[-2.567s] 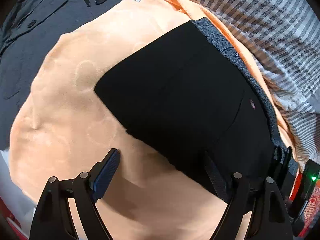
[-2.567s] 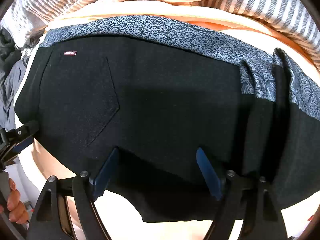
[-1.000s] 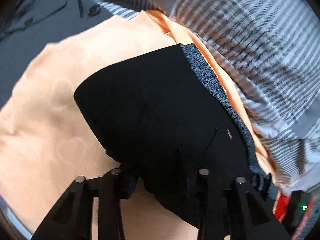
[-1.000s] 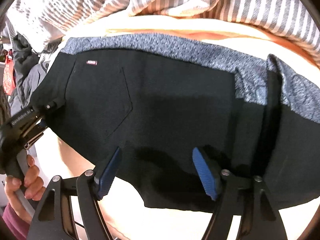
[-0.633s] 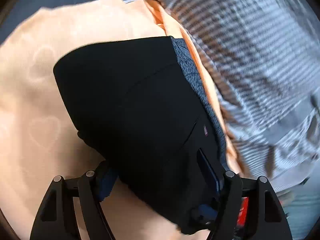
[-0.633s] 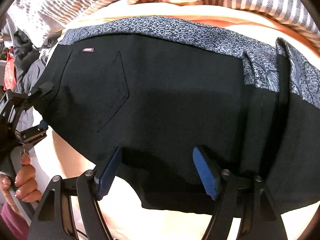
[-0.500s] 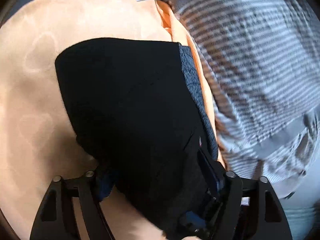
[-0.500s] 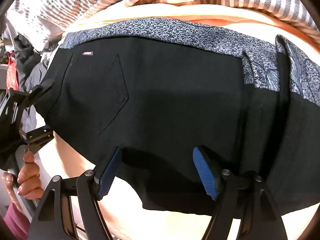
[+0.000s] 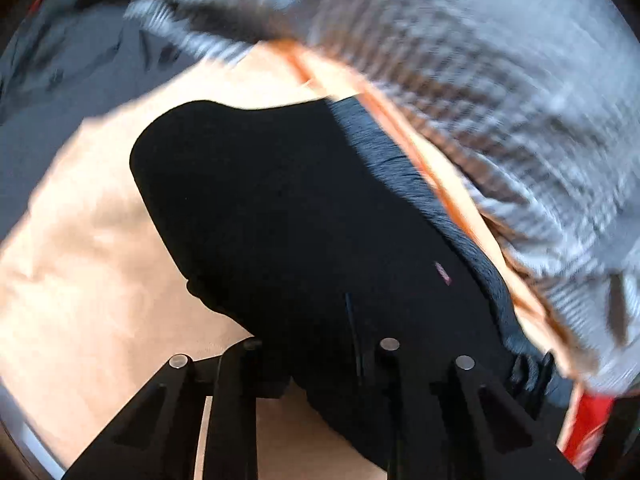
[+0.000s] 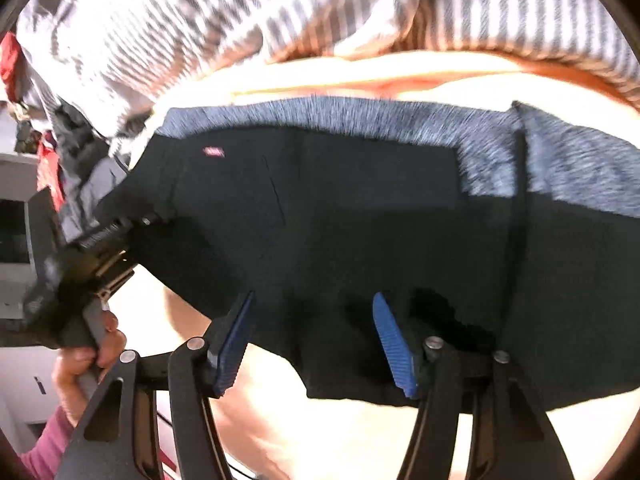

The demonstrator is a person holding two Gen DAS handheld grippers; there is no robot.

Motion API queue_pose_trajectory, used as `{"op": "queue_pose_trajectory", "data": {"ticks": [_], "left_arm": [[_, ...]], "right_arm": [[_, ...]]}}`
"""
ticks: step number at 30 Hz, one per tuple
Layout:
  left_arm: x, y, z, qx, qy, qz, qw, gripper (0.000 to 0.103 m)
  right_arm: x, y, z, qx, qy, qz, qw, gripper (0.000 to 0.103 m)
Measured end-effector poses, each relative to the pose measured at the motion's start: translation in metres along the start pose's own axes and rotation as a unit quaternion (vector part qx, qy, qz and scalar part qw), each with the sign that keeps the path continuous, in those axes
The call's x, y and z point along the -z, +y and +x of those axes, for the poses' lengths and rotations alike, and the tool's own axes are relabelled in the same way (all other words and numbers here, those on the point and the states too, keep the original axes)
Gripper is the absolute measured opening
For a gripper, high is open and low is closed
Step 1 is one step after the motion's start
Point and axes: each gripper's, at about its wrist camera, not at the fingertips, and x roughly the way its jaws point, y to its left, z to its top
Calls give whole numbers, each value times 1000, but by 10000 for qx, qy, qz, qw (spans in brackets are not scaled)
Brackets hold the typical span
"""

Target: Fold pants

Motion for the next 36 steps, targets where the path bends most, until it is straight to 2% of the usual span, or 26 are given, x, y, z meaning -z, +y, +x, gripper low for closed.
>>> {"op": "queue_pose_trajectory", "data": {"ticks": [5,8,13,15,17,19,20,23,26,28,31,36], "left_arm": [[5,-38,-30,-129,-377,614,9973,21],[9,-64,-52,-134,-591,1062,9925,21],[28,-118,-72,-142,-804,1865,9791,21],[34,-131,-75,-123,-838,2010,9759,21],[39,-142,-77,-137,-871,2140,9729,21],[45,-153,-78,-152,-906,2312,9686,21],[48,-158,-79,-146,-923,2366,9671,21],[53,-169,-80,-114,-971,2530,9625,21],[58,-174,-82,-82,-978,2626,9599,21],[61,-178,-81,-66,-996,2695,9578,21],[64,-183,-82,-58,-1027,2791,9547,21],[73,-189,-85,-67,-1047,2974,9490,21]], "right_arm": [[14,-19,-32,-27,-186,184,9997,65],[25,-35,-47,-28,-224,352,9991,65],[32,-62,-78,-232,-352,617,9972,65],[23,-70,-98,-520,-426,698,9953,65],[6,-68,-116,-791,-436,652,9938,70],[-14,-58,-129,-949,-444,522,9931,84],[-30,-45,-136,-1103,-416,396,9922,84],[-72,-2,-138,-1531,-62,-7,9882,86],[-109,45,-129,-1624,364,-419,9852,89],[-129,81,-118,-1483,721,-852,9826,92],[-143,115,-95,-1014,1228,-1092,9812,94],[-147,122,-70,-571,1744,-992,9780,91]]}}
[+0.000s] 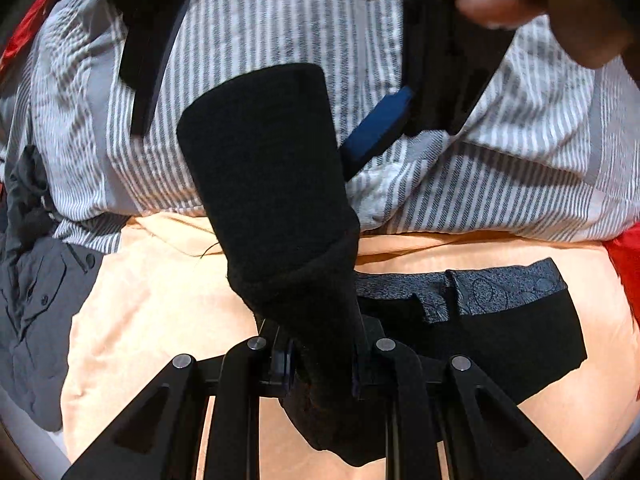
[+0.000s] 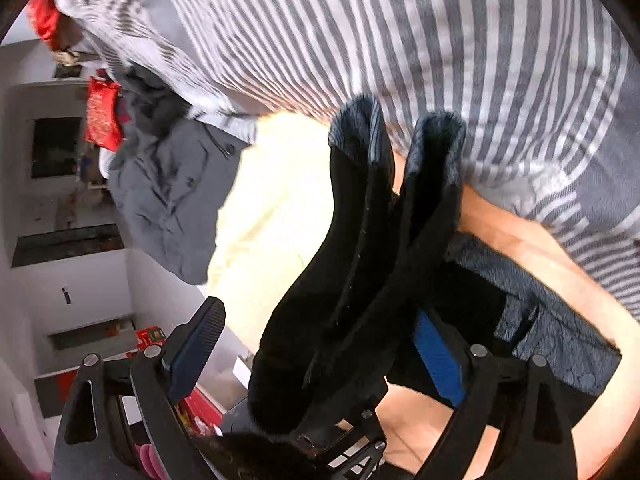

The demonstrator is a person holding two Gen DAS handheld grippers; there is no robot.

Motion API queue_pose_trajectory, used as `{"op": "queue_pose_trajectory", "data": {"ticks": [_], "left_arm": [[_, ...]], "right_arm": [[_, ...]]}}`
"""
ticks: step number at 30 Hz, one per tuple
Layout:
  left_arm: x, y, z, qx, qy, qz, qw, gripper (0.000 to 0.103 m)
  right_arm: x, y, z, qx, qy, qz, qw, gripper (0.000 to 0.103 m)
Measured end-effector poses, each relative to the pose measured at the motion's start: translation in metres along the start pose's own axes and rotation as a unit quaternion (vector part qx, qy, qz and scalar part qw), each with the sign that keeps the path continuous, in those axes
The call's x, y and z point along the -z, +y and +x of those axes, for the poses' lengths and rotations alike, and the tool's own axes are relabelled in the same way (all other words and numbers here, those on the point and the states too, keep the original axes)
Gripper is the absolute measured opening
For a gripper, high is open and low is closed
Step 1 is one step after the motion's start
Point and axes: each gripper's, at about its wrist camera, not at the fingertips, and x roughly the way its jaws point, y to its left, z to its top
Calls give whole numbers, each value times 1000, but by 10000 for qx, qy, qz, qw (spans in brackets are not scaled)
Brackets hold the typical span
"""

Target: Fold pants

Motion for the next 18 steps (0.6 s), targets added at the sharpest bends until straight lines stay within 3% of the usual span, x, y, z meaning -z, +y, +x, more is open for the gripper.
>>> {"op": "queue_pose_trajectory", "data": {"ticks": [2,4,7,18], "left_arm": [[1,-3,0,-2,18,80,10000,21],[1,-6,2,-75,83,113,9999,21],[-1,-16,-2,31,120,246,9996,21],[7,-124,-33,588,118,1393,9884,21]], "right_arm": [[3,-1,5,226,107,-60,9997,63],[10,-9,5,348,49,-79,9994,27],[23,-31,-9,213,-208,44,9995,19],[124,-124,-87,-480,-1430,519,9872,19]]}}
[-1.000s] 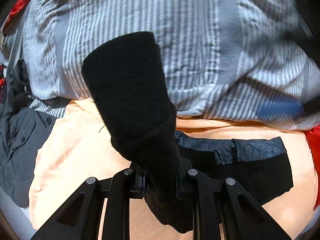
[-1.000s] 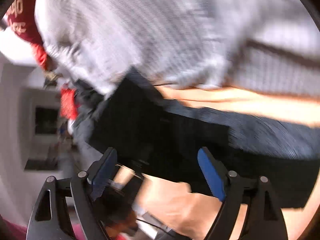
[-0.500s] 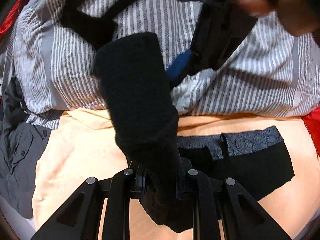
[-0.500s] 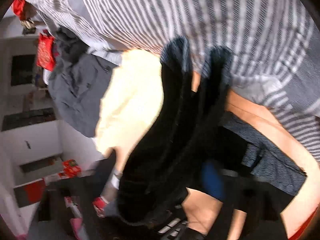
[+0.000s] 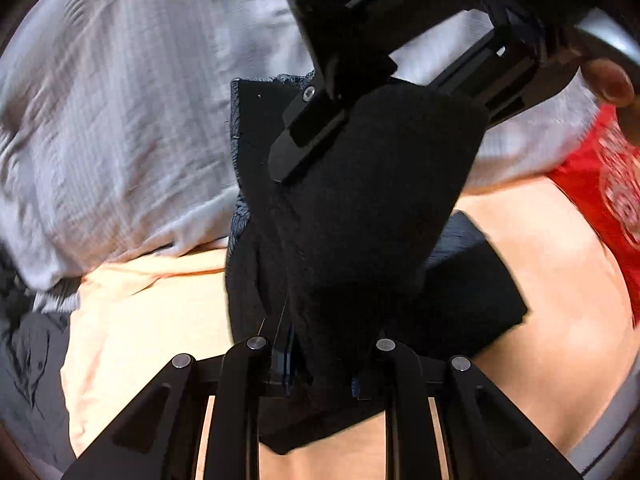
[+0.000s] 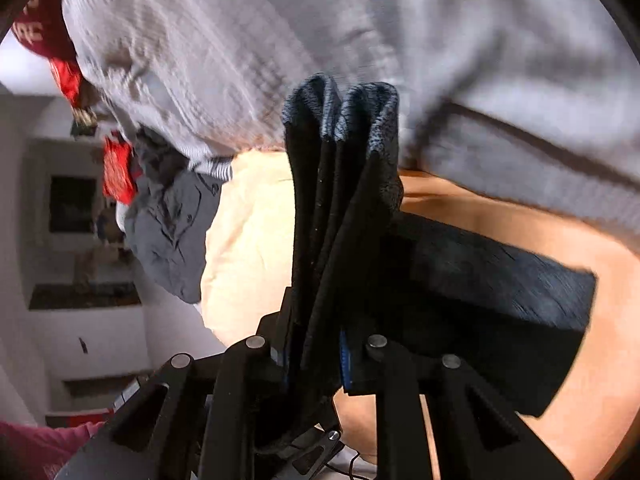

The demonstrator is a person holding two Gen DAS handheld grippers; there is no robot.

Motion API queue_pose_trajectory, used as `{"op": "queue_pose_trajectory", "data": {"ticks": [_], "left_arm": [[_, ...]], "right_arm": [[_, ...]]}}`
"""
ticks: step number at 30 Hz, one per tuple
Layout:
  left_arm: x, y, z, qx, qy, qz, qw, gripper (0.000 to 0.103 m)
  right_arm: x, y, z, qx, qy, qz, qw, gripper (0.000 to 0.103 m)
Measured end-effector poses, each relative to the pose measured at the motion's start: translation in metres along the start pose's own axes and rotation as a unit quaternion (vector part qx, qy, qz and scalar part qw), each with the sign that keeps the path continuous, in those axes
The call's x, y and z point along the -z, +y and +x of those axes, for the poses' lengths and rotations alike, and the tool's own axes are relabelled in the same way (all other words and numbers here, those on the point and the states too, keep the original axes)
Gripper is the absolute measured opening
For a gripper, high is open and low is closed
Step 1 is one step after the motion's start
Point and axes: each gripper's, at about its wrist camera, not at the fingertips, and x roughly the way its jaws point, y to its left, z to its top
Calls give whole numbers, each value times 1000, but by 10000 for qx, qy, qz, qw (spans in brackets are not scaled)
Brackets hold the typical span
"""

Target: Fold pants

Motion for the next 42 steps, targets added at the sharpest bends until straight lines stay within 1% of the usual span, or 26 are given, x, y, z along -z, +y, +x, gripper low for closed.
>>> {"op": "queue_pose_trajectory", "data": {"ticks": [4,6,8,12,16,19,20,21,23,24,25,26,27,28,29,30,31,32,33,34,35,36,37,39,40,42], "left_arm": [[-3,-49,-1,212,25,429,9989,21],[-3,-70,3,285,92,608,9977,21],[0,-91,14,300,204,820,9960,21],[13,-125,46,246,598,1139,9914,21],[28,-143,69,74,898,1413,9859,22],[34,-152,73,-37,916,1602,9828,31],[35,-153,73,-47,928,1663,9817,40],[36,-155,73,6,955,1706,9807,55],[38,-154,68,157,1020,1654,9808,65],[39,-153,64,202,1025,1645,9808,65],[40,-151,59,223,1025,1673,9803,65],[42,-150,54,197,1026,1688,9801,65],[42,-145,49,165,1024,1658,9807,65],[42,-137,44,173,1022,1552,9824,65],[40,-127,39,219,1024,1386,9848,65],[39,-118,37,244,1024,1265,9864,67],[36,-107,33,334,1023,1042,9887,72],[35,-99,30,296,998,878,9907,76],[32,-94,24,150,908,725,9931,76],[26,-80,22,23,842,537,9950,77],[23,-70,25,-19,816,414,9958,77],[19,-59,25,-81,782,214,9967,76],[14,-46,27,-163,779,-26,9968,77],[10,-26,40,-262,908,-286,9951,77],[9,-16,50,-317,1066,-476,9927,77],[10,-4,60,-381,1241,-716,9890,77]], "right_arm": [[36,-49,-37,-367,-486,295,9977,19],[53,-76,-48,-502,-639,532,9953,19],[67,-101,-57,-538,-725,699,9935,19],[90,-157,-53,-479,-767,1049,9904,19],[111,-207,-27,-595,-726,1532,9837,19],[126,-232,-14,-730,-766,1784,9783,19],[130,-240,-11,-797,-791,1870,9759,20],[133,-245,-9,-845,-808,1906,9747,19],[139,-254,-8,-911,-870,2023,9712,19],[141,-257,-9,-915,-890,2040,9706,20],[142,-258,-11,-891,-908,2048,9705,24],[142,-255,-14,-825,-907,2057,9709,25],[143,-254,-16,-769,-906,2062,9713,30],[145,-252,-19,-684,-907,2060,9719,38],[146,-250,-24,-512,-908,2051,9732,44],[149,-249,-30,-193,-908,2049,9744,51],[152,-246,-35,90,-937,2045,9743,52],[154,-244,-40,253,-961,2057,9736,52],[157,-242,-46,396,-1016,2089,9718,51],[160,-241,-52,556,-1079,2115,9698,46],[162,-236,-60,850,-1184,2105,9667,42],[163,-234,-65,1014,-1254,2083,9647,31],[163,-233,-69,1103,-1336,2073,9628,26],[154,-223,-73,1042,-1545,2035,9612,26],[146,-219,-74,1054,-1621,1943,9617,26],[124,-209,-70,1115,-1650,1691,9653,26]]}}
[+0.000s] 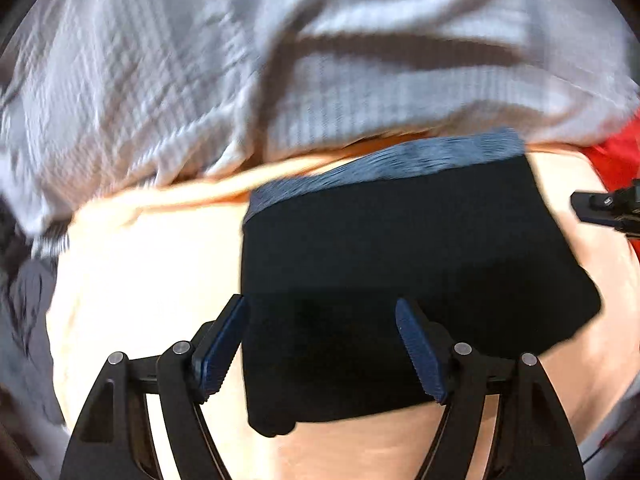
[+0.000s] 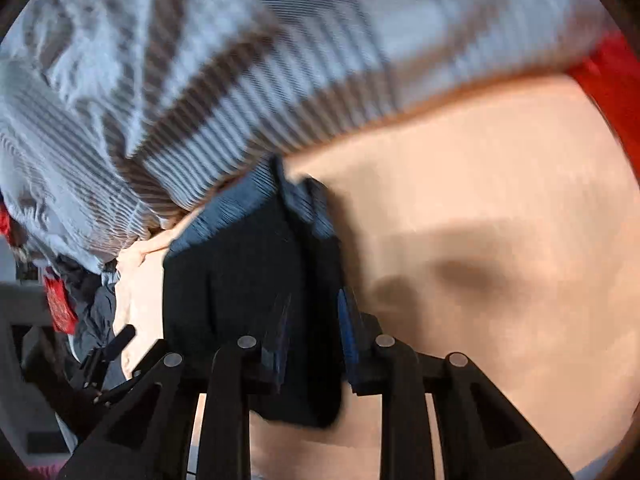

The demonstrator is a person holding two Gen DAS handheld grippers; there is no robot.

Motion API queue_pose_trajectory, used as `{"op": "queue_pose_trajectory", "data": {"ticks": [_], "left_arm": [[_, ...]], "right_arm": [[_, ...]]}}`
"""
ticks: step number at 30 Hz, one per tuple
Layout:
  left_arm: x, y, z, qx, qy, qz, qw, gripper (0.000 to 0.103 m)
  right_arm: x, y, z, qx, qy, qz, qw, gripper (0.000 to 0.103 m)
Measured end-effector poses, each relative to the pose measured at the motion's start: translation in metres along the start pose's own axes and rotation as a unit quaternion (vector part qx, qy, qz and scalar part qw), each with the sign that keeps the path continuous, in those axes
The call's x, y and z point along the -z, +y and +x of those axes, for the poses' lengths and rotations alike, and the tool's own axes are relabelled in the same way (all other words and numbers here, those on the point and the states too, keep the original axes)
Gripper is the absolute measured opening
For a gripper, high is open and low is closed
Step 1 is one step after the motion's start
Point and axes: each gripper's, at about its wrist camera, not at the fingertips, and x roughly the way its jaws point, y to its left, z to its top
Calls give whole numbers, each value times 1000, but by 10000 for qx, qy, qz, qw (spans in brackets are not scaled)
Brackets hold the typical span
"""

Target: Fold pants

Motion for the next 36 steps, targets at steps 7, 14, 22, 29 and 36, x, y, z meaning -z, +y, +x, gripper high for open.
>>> {"op": "queue_pose_trajectory", "data": {"ticks": [7,14,22,29,36], "left_arm": [[9,6,17,-46,243,-268,9993,77],[-1,-6,20,138,275,-213,9993,77],[5,-33,37,83,250,211,9994,77],[11,-33,37,183,278,128,9994,77],[13,-27,41,228,321,-21,9992,78]], "right_arm": [[-40,23,35,281,52,-321,9991,36],[-35,16,31,56,294,-480,9984,4],[-17,-46,14,-163,215,531,9982,23],[-23,-35,56,130,752,410,9962,26],[-14,-13,12,854,122,-91,9962,28]]}}
